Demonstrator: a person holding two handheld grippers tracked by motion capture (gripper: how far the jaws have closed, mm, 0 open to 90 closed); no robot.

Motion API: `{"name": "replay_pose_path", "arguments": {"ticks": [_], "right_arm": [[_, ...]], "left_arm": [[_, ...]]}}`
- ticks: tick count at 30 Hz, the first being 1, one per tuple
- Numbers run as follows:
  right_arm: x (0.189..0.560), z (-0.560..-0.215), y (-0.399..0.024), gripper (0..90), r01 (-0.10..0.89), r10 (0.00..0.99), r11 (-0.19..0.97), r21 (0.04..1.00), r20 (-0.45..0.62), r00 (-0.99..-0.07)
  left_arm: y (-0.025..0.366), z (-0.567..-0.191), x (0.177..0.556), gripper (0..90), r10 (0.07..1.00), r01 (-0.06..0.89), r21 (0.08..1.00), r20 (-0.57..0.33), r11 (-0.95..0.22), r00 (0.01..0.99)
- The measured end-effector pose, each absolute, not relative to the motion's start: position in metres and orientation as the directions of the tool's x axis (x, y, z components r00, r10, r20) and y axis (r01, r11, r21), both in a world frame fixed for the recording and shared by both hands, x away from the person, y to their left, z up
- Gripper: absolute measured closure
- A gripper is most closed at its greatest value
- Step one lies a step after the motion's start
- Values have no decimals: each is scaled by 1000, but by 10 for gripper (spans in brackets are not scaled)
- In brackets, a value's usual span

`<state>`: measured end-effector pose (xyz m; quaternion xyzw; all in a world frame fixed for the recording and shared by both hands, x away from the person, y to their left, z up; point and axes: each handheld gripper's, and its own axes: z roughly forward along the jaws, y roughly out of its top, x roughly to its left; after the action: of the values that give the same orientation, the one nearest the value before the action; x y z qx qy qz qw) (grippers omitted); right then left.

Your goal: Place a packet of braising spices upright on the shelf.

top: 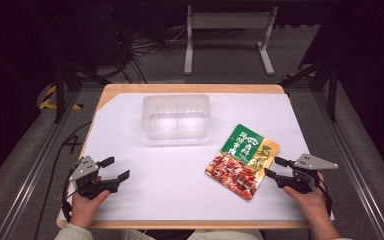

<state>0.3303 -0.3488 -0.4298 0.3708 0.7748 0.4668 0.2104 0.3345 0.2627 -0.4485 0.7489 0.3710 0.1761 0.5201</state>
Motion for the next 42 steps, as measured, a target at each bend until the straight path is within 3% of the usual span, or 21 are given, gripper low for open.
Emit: {"name": "replay_pose_path", "arguments": {"ticks": [8, 14, 26, 42], "right_arm": [[328, -428, -350, 470, 405, 762, 267, 874, 66, -645], [329, -423, -346, 490, 383, 746, 291, 877, 43, -665], [349, -411, -346, 294, 352, 767, 280, 893, 13, -642], [386, -400, -358, 258, 386, 799, 259, 885, 28, -600]], "left_arm": [[264, -445, 332, 202, 744, 363, 918, -131, -158, 655], [264, -446, 333, 202, 744, 365, 917, -129, -163, 655], [266, -447, 331, 203, 746, 368, 916, -131, -161, 653], [266, -448, 332, 203, 746, 369, 915, -133, -160, 653]]}}
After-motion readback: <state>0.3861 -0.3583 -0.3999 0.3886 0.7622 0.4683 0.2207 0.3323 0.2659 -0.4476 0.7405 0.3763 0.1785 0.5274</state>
